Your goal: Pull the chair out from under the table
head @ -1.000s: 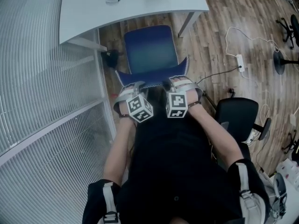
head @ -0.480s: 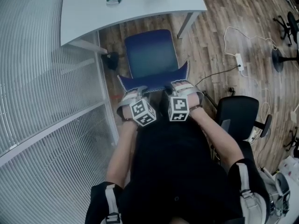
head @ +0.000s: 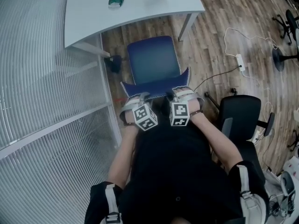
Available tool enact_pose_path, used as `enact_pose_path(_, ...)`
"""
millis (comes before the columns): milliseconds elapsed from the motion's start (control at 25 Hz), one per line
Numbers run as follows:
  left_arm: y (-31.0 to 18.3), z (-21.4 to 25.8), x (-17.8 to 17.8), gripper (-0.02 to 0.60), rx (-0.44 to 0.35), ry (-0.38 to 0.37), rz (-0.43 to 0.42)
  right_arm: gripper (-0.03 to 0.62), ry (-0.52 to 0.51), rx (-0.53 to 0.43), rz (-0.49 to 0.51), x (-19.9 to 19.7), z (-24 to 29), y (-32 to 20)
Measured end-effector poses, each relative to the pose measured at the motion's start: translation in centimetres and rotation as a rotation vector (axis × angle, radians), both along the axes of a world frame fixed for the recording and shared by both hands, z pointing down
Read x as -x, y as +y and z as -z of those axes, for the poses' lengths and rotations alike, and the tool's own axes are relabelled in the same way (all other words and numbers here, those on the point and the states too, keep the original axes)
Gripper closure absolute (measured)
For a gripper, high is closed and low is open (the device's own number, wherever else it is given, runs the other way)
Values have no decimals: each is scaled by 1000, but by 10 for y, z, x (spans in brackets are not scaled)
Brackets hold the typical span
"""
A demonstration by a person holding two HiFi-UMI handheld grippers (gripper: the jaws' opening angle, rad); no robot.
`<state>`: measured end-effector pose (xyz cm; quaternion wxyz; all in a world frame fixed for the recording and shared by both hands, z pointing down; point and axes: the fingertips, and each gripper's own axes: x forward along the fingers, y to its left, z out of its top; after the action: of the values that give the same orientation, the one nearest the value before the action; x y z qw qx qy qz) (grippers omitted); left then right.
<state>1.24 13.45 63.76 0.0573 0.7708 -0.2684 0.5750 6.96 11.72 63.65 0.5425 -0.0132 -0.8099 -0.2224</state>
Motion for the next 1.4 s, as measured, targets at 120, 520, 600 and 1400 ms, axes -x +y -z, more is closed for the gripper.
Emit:
enact_pose_path(120,3,3,-5,494,0,-1,10,525,-1,6,7,-5,3,3)
enact_pose_path(520,29,-4,-11,495,13,8,-10,525,4,23,-8,-11,-5,30)
enact_pose_path(600,32,-4,-12,497,17,15,-18,525,18,29,-18,-12,-6,32)
enact_pose_path(1400,68,-14,-3,494,34,83,-121,514,63,60,-162,-3,-19,70)
